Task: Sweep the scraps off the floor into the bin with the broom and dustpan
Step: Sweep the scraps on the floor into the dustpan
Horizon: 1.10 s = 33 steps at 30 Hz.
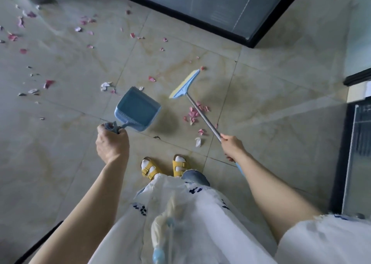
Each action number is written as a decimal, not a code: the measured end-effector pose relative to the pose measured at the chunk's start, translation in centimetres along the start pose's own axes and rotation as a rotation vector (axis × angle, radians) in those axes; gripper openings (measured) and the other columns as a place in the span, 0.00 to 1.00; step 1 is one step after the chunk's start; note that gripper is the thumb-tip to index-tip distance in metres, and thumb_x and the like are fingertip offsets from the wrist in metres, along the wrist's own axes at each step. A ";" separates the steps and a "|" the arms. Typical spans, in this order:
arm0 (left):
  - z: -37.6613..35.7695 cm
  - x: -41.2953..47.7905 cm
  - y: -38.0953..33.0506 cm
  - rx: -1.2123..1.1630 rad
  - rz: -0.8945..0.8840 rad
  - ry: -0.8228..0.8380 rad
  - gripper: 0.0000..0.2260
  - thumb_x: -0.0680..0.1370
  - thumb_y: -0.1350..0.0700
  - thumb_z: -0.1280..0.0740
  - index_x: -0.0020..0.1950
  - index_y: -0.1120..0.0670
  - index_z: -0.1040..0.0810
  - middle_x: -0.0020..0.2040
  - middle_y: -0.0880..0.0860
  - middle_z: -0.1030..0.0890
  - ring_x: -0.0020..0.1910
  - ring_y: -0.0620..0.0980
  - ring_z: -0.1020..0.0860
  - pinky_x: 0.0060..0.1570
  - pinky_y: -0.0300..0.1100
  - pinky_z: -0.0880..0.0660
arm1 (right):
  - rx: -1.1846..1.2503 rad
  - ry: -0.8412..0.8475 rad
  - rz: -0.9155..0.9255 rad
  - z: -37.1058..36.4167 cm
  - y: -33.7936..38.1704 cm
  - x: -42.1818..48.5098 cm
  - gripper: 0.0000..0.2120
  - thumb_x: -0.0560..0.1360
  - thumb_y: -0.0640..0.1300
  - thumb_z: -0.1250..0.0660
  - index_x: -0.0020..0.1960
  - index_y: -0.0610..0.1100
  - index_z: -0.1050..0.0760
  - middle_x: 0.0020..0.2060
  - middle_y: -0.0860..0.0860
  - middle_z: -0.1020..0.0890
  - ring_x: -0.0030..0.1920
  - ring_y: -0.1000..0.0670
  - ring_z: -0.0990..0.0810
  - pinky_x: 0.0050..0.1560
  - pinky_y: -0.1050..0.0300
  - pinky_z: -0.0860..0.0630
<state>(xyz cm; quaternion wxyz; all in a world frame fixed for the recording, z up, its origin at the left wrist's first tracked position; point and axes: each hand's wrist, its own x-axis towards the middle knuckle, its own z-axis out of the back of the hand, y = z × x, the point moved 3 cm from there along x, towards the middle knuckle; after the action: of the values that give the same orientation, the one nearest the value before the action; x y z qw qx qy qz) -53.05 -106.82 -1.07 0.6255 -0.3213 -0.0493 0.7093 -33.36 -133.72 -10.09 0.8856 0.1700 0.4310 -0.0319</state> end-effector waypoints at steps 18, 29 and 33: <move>-1.0 -1.9 0.1 0.132 -0.161 0.114 0.14 0.76 0.59 0.37 0.60 0.59 0.25 0.56 0.63 0.21 0.56 0.64 0.25 0.55 0.50 0.29 | -0.093 0.070 -0.197 -4.2 -8.4 -3.5 0.17 0.79 0.41 0.48 0.63 0.42 0.26 0.35 0.45 0.23 0.23 0.48 0.27 0.16 0.67 0.36; -0.4 -2.1 -2.7 0.374 -0.478 0.204 0.12 0.74 0.58 0.34 0.57 0.52 0.20 0.48 0.63 0.19 0.47 0.66 0.22 0.45 0.51 0.26 | -0.059 -0.176 -0.128 3.1 -6.0 -3.2 0.15 0.79 0.41 0.43 0.63 0.40 0.24 0.46 0.41 0.17 0.41 0.40 0.16 0.40 0.47 0.17; -0.7 -2.0 -3.5 0.422 -0.529 0.214 0.10 0.74 0.57 0.33 0.54 0.53 0.19 0.46 0.63 0.19 0.45 0.66 0.22 0.43 0.50 0.27 | -0.136 -0.078 -0.095 4.3 -3.8 -1.4 0.16 0.76 0.30 0.45 0.62 0.35 0.28 0.47 0.38 0.19 0.27 0.42 0.18 0.24 0.54 0.20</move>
<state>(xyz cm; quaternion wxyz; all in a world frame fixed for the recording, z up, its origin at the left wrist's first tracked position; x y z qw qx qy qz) -49.68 -108.13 0.76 0.8418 -0.2333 0.0826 0.4797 -31.77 -138.79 -7.59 0.9087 0.0875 0.4050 -0.0514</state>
